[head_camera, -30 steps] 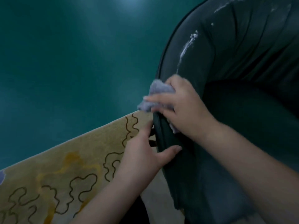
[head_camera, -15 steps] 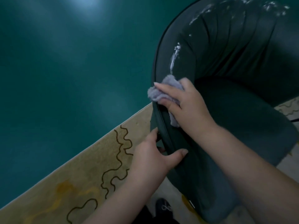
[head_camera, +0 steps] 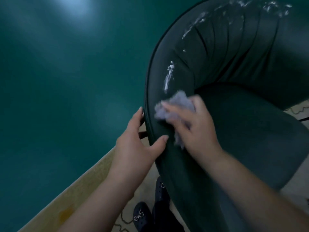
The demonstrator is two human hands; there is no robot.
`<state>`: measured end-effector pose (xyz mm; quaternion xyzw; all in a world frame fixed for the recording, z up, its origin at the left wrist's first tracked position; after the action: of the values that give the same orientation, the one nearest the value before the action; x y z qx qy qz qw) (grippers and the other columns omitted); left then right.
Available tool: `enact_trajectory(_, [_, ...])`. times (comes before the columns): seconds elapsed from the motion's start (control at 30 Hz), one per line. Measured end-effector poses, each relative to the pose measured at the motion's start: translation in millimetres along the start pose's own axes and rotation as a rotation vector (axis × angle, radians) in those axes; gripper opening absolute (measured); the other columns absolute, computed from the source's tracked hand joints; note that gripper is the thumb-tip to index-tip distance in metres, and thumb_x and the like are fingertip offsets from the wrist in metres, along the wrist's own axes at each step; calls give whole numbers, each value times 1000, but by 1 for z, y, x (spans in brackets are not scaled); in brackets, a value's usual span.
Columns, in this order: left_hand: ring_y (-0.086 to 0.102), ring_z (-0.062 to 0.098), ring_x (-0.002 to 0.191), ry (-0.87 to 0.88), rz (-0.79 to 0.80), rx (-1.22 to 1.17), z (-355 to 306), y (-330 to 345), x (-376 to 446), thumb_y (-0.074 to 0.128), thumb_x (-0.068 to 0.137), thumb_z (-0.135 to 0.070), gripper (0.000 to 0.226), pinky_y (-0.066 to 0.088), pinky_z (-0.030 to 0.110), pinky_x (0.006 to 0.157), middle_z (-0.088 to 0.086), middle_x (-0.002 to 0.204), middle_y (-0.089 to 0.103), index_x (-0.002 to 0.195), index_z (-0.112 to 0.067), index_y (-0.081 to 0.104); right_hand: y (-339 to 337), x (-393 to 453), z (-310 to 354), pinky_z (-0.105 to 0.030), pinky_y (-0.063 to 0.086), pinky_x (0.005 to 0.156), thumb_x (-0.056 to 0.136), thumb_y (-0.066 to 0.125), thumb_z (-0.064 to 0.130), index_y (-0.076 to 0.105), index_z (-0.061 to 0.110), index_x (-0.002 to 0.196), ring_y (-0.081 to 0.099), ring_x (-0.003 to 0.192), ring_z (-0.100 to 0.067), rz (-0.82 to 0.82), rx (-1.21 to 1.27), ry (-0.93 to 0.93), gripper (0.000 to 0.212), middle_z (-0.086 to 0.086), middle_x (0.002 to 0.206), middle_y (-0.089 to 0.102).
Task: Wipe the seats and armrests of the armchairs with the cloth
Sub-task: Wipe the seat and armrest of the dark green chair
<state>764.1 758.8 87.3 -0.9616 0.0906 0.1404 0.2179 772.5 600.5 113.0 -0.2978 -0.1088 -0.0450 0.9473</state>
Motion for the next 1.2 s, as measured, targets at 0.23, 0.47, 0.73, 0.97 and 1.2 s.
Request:
enact_trajectory(0.23, [54,-5,116,42,7,63,-12,-7,31,68,77,-41,74,49,34,99,-29,130,55,144,-43,37,3,67,-4,-36,47,82,87,66,20,67,20,119,52,90,-28,-29,-160,-71,32,-8,94,46])
enact_trajectory(0.47, [52,-18,105,47,22,86,-26,-13,60,67,72,-50,81,49,15,85,-51,116,47,144,-50,31,-3,16,-10,-34,52,79,90,59,29,60,27,127,56,94,-17,-39,41,3,37,-1,101,49])
enact_trajectory(0.73, [41,-36,96,145,179,98,-39,-15,95,72,70,-41,92,35,-6,70,-65,107,34,142,-61,19,-14,100,-38,-1,36,83,92,61,26,45,32,140,47,92,-6,-278,-94,231,51,1,103,42])
enact_trajectory(0.97, [47,-29,102,186,355,110,-46,-23,143,72,72,-39,91,37,-5,72,-60,110,38,143,-60,18,-15,57,-27,1,38,77,91,43,55,41,40,140,52,94,10,-414,12,402,51,15,103,46])
enact_trajectory(1.2, [55,-18,104,252,523,129,-53,-24,165,72,79,-27,90,50,11,81,-59,114,39,144,-58,17,-3,80,-18,-25,48,70,91,45,52,50,43,133,50,80,-8,-355,-320,482,44,7,93,44])
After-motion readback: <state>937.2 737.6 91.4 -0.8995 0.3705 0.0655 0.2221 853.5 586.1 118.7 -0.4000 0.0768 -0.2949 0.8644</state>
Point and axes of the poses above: each hand's wrist, its own x-axis towards the middle knuckle, its own y-axis out of the palm, z = x × y, the point moved 7 cm from there along x, towards the middle knuckle
